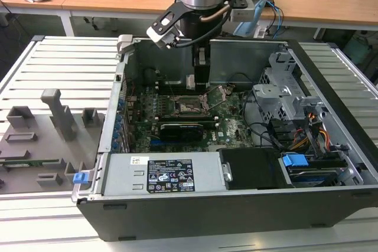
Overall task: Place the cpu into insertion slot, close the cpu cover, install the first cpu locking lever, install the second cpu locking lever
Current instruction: 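Place the cpu into insertion slot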
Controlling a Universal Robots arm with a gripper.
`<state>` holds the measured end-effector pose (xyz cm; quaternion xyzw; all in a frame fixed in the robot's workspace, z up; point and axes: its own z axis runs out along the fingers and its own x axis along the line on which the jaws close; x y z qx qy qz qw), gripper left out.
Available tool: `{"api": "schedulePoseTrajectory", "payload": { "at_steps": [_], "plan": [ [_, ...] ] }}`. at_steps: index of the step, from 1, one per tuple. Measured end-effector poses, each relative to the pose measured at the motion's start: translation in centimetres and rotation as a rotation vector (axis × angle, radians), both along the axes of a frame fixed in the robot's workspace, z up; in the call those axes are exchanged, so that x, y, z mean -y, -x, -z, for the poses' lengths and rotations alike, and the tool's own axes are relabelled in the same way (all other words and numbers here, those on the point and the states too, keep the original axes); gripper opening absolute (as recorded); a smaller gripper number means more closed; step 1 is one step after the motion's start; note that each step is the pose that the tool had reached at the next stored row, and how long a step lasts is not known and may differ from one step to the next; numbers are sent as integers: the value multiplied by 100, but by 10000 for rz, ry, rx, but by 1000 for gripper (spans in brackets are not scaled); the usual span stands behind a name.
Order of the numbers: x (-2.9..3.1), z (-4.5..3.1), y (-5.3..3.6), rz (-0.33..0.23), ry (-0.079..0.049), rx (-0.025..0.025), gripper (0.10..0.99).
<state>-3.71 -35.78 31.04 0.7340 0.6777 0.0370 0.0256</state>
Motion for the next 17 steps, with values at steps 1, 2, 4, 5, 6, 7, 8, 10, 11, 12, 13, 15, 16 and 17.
{"api": "schedulePoseTrajectory", "payload": {
  "at_steps": [1, 2, 4, 5, 6, 7, 8, 10, 11, 12, 13, 15, 16, 17],
  "plan": [
    [0, 8, 1, 16, 1, -9, 541],
    [0, 19, 1, 35, 1, -24, 541],
    [-1, 41, 2, 64, 0, -45, 541],
    [-1, 60, 2, 71, 0, -51, 541],
    [-1, 90, 2, 72, 0, -53, 541],
    [-4, 114, 1, 75, 1, -58, 541],
    [-17, 149, 2, 88, 3, -79, 541],
    [-45, 188, 2, 90, 1, -82, 541],
    [-64, 208, 2, 69, 1, -83, 541],
    [-80, 239, 2, -76, 0, -82, 541],
    [-88, 272, 2, -313, 2, -83, 541],
    [-127, 329, 2, -539, 3, -83, 541],
    [-134, 354, 1, -546, 2, -82, 541],
    [-136, 372, 1, -546, 3, -83, 541]
  ]
}}
